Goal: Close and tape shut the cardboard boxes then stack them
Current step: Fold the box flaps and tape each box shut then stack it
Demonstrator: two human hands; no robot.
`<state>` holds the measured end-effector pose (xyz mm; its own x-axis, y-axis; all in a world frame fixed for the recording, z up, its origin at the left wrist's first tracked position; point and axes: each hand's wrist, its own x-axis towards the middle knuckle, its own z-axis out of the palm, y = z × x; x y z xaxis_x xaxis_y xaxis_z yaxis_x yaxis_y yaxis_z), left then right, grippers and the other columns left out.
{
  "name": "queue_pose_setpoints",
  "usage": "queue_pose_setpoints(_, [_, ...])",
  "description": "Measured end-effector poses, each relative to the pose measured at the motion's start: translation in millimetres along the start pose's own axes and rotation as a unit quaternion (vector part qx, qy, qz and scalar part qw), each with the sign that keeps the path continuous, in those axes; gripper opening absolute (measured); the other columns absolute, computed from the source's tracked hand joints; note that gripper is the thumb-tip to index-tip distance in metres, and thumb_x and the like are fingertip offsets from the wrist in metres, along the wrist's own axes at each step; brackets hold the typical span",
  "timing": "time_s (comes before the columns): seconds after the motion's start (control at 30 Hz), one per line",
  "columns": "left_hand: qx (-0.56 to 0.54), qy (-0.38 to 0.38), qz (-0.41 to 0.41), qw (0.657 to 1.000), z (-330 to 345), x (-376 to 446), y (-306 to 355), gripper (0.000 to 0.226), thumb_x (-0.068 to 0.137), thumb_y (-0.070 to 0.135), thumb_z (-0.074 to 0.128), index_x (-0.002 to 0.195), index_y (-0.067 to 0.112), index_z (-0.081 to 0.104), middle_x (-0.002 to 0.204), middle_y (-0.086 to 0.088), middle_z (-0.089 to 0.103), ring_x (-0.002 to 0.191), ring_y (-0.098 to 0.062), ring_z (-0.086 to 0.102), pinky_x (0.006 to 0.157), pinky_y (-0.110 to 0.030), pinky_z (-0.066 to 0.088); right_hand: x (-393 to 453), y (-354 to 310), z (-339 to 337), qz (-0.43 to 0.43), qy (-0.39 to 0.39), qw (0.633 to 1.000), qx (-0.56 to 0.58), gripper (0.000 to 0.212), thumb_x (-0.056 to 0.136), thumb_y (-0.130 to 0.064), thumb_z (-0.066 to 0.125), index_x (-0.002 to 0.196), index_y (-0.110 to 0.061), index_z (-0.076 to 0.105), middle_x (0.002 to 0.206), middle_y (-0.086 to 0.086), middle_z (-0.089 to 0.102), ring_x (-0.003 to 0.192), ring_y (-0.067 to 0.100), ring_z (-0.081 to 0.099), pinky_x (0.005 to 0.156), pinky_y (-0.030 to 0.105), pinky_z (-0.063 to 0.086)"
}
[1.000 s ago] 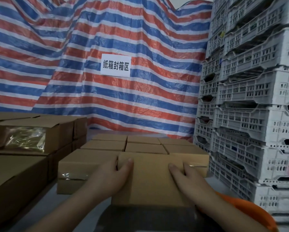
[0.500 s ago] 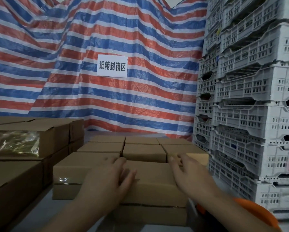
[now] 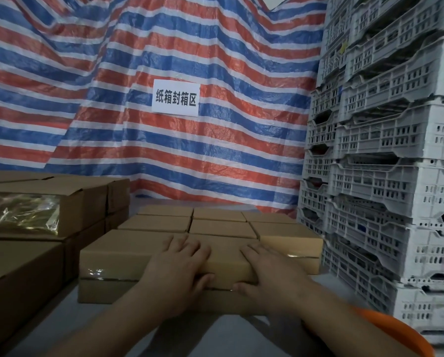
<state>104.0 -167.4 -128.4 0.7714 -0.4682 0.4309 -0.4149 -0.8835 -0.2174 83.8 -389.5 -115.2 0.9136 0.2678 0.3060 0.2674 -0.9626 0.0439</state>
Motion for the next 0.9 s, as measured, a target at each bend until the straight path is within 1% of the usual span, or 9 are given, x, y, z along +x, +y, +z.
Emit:
queue_pose_setpoints(0.13, [0.027,-0.014,-0.017,0.999,8.5,9.4,-3.0,0.062,0.097,0.062,0.024,0.150,0.030,0.021,0.156,-0.002,0.028,0.147,-0.027,0.015,0.120,-0.046,0.010,13.1,2.7,8.5,0.008,0.006,1.000,0.019,0.085,0.085,-0.070,0.054,0.154,-0.028,0.027,0.158,-0.006,0.034,0.143,0.016,0.032,0.116,0.036,0.033])
queue_pose_setpoints(0.23, [0.031,0.007,-0.023,0.999,13.9,10.2,-1.3,0.060,0.098,0.061,0.024,0.148,0.028,0.023,0.155,-0.005,0.030,0.146,-0.027,0.017,0.119,-0.046,0.012,13.6,2.7,11.9,0.015,0.025,0.999,0.026,0.088,0.083,-0.077,0.048,0.153,-0.028,0.030,0.156,-0.007,0.036,0.141,0.014,0.034,0.114,0.035,0.034])
queue_pose_setpoints(0.37, [0.010,0.027,-0.036,0.999,19.1,3.3,1.5,0.065,0.096,0.063,0.020,0.149,0.026,0.025,0.154,-0.005,0.032,0.143,-0.026,0.023,0.119,-0.044,0.015,8.7,-3.8,19.7,0.046,0.076,0.996,0.022,0.083,0.087,-0.078,0.032,0.153,-0.028,0.032,0.157,-0.006,0.036,0.142,0.015,0.032,0.120,0.038,0.026])
queue_pose_setpoints(0.5, [-0.052,0.086,-0.060,0.993,23.6,-7.8,-7.6,0.069,0.090,0.064,0.019,0.145,0.027,0.038,0.148,0.001,0.043,0.136,-0.020,0.038,0.115,-0.039,0.025,-2.9,-9.8,24.9,0.059,0.137,0.989,0.012,0.088,0.082,-0.078,0.006,0.149,-0.030,0.038,0.153,-0.009,0.039,0.142,0.012,0.031,0.124,0.037,0.012])
queue_pose_setpoints(0.57, [-0.084,0.099,-0.076,0.989,25.8,-12.7,-17.8,0.064,0.093,0.063,0.023,0.145,0.028,0.037,0.147,0.005,0.043,0.134,-0.015,0.039,0.115,-0.035,0.024,-7.0,-10.5,26.2,0.057,0.147,0.987,0.015,0.082,0.088,-0.075,0.012,0.149,-0.029,0.039,0.153,-0.010,0.040,0.142,0.010,0.031,0.124,0.035,0.010])
queue_pose_setpoints(0.67, [-0.099,0.094,-0.080,0.987,28.0,-17.6,-26.2,0.062,0.095,0.061,0.023,0.148,0.029,0.032,0.150,0.007,0.038,0.136,-0.014,0.032,0.116,-0.033,0.017,-6.8,-11.3,27.1,0.048,0.140,0.988,0.035,0.067,0.095,-0.068,0.032,0.151,-0.031,0.039,0.155,-0.011,0.038,0.143,0.008,0.029,0.124,0.034,0.008])
queue_pose_setpoints(0.77, [-0.110,0.091,-0.079,0.987,26.5,-18.2,-25.0,0.059,0.097,0.058,0.027,0.148,0.027,0.031,0.152,0.005,0.036,0.138,-0.016,0.028,0.117,-0.035,0.012,-2.8,-9.9,29.8,0.042,0.118,0.991,0.038,0.063,0.095,-0.067,0.038,0.151,-0.037,0.034,0.156,-0.016,0.034,0.144,0.005,0.027,0.125,0.034,0.009])
queue_pose_setpoints(0.83, [-0.121,0.083,-0.085,0.986,24.8,-16.4,-23.6,0.059,0.098,0.057,0.029,0.147,0.025,0.032,0.154,0.003,0.034,0.140,-0.018,0.026,0.118,-0.039,0.009,-1.0,-8.6,31.5,0.042,0.111,0.992,0.031,0.062,0.094,-0.066,0.042,0.149,-0.040,0.035,0.155,-0.017,0.035,0.143,0.005,0.029,0.125,0.035,0.013])
queue_pose_setpoints(0.9, [-0.122,0.080,-0.092,0.985,25.1,-14.8,-22.1,0.059,0.097,0.056,0.030,0.147,0.025,0.032,0.153,0.000,0.034,0.141,-0.022,0.025,0.119,-0.044,0.008,-2.4,-8.1,30.3,0.051,0.129,0.990,0.035,0.058,0.092,-0.061,0.054,0.144,-0.036,0.047,0.150,-0.015,0.045,0.138,0.009,0.040,0.122,0.039,0.024])
